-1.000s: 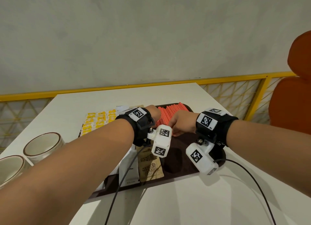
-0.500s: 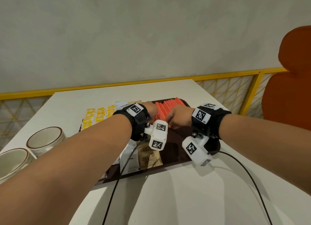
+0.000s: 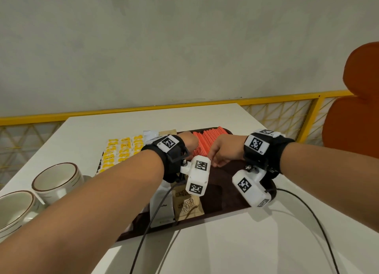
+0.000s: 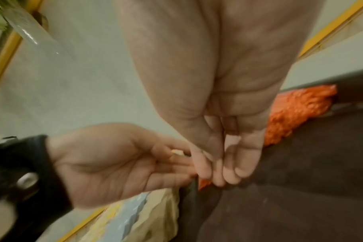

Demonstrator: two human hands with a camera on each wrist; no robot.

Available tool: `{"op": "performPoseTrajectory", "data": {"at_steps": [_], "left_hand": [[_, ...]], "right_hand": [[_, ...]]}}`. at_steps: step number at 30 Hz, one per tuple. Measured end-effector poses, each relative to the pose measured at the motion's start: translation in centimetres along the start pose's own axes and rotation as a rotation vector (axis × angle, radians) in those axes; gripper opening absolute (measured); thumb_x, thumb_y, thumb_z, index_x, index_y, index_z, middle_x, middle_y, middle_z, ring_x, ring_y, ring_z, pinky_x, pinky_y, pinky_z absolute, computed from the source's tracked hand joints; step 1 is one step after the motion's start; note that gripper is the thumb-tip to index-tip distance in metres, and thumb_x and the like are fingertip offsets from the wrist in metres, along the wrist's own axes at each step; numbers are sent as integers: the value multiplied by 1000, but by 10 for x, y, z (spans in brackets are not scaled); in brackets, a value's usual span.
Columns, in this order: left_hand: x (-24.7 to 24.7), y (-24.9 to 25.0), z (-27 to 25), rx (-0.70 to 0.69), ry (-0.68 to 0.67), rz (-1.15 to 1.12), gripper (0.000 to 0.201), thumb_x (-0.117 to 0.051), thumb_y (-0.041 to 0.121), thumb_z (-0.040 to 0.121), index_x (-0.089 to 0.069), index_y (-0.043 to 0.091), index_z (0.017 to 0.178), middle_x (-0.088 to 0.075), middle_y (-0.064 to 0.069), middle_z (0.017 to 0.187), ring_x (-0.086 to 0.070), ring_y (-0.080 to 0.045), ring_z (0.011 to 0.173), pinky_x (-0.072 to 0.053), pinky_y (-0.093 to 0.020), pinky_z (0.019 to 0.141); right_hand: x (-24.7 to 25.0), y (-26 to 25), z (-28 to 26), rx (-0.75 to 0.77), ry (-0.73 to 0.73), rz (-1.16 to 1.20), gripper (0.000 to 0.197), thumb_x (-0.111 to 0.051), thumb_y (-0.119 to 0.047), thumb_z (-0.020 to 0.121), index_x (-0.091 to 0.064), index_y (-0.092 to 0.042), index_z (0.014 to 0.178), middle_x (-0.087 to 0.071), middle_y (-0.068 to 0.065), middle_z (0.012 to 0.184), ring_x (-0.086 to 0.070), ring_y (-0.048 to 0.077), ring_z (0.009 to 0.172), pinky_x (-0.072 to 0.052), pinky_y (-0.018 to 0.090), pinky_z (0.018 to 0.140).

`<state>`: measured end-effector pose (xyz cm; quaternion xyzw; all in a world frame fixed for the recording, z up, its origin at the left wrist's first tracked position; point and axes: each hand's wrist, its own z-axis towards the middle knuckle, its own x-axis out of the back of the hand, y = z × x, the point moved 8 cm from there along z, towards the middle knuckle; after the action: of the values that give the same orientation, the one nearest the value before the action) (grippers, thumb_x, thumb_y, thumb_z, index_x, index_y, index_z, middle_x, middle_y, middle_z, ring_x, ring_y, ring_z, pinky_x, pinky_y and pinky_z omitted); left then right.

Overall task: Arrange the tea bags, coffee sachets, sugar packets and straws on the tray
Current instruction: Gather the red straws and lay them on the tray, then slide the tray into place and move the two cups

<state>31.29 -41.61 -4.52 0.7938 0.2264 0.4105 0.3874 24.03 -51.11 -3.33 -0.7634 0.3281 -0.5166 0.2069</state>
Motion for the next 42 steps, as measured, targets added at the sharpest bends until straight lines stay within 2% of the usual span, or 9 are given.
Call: {"op": "performPoseTrajectory", "data": {"at_steps": [3,8,12,17,22,28,33,37,42], "left_hand": [[-1,-3,3,-5,-14,-9,25,-44,6,97,-44,14,73,-52,-6,83,-55,-26,91,-52,-43,94],[-2,-4,3,-8,-22,-24,6,-45,6,97,-51,9,95,-52,-4,80,-56,-26,91,-52,-42,94],[-3,0,1,-29,-16,-23,28,-45,7,97,-54,1,123,-52,-4,78,-56,-25,88,-53,-40,91],[-4,0,-4,-9,-16,-42,34,-46,6,97,-49,-5,129,-51,-4,78,-55,-21,79,-52,-37,87],[8,4,-26,-30,0,-150,34,-45,5,97,-49,-7,129,-57,-6,83,-58,-23,85,-53,-37,87],[83,-19,-99,-67,94,-397,21,-43,9,100,-55,-1,115,-63,-13,101,-62,-23,93,-51,-29,82],[135,-92,-152,-29,302,-354,18,-44,6,98,-61,6,91,-58,-15,105,-57,-21,86,-45,-21,75],[148,-139,-175,40,383,-186,26,-47,5,96,-59,-6,116,-58,-26,124,-54,-38,118,-47,-40,97],[141,-172,-179,132,384,-20,32,-45,3,94,-53,-14,119,-54,-33,124,-53,-45,117,-47,-49,97]], "right_hand": [[13,20,-4,-58,-22,39,21,-57,10,87,-73,-4,86,-74,6,82,-69,14,81,-56,32,88],[16,27,-2,-14,36,88,24,-56,13,87,-71,-3,95,-71,2,86,-66,9,81,-56,19,79],[18,25,2,-21,58,104,23,-56,14,86,-71,-2,93,-70,5,87,-66,11,82,-56,21,81],[10,18,3,-3,40,96,25,-55,12,87,-72,-2,98,-72,8,92,-67,12,83,-56,22,82],[17,19,0,-36,69,122,23,-54,12,88,-71,-3,91,-71,14,98,-67,17,85,-57,27,82],[64,48,-32,-160,329,131,11,-52,8,91,-62,4,88,-60,16,73,-57,20,61,-54,27,56],[68,89,-51,-333,417,-23,16,-57,-4,92,-58,11,98,-56,19,76,-56,28,64,-52,37,66],[50,98,-56,-396,341,-252,25,-61,-17,93,-63,7,86,-66,22,85,-60,30,71,-45,31,64],[39,100,-59,-415,342,-371,30,-57,-19,95,-62,2,75,-64,15,74,-59,27,68,-38,27,56]]}}
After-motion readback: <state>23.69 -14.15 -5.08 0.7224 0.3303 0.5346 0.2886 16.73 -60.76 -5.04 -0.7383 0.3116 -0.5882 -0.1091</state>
